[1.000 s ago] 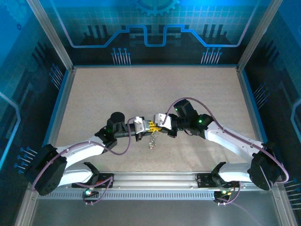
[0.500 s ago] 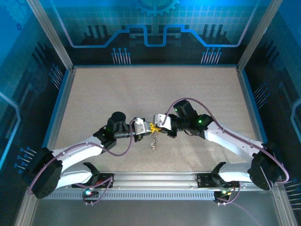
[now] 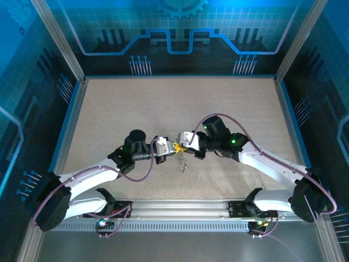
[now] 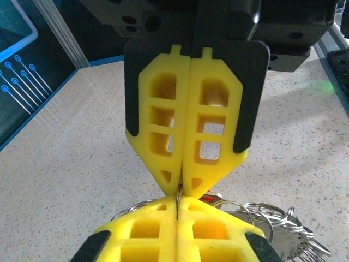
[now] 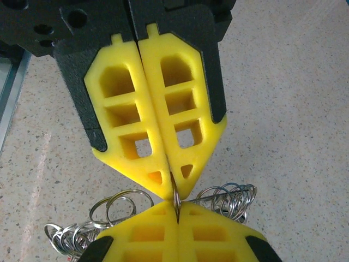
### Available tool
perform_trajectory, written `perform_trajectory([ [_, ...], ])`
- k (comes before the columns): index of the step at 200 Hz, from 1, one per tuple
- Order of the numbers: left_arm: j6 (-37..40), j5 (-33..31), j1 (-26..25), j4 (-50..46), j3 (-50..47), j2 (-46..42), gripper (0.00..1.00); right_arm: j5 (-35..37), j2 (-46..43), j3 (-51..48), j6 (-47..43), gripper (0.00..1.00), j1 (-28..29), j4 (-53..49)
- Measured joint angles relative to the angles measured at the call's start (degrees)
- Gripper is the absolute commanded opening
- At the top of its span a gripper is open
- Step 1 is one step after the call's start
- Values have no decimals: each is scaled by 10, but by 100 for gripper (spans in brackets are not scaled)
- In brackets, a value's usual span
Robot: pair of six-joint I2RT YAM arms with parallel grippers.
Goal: Put the keys on the keyring
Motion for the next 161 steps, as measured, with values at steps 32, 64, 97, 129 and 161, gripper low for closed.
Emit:
perform_trajectory([
  [32, 1, -7, 0, -6, 4, 0, 0, 1, -2, 0, 0, 0, -1, 4],
  [64, 3, -15, 0, -4, 4, 1, 0, -1, -4, -1, 0, 0, -5, 10],
  [97, 3, -19, -1, 2, 4, 9, 7, -1, -4, -1, 0, 0, -7, 12],
  [129, -1, -19, 0, 12, 5, 20, 8, -4, -4, -1, 0, 0, -9, 12],
  [161, -2, -18, 0, 12, 8, 30, 8, -4, -4, -1, 0, 0, -8, 12],
])
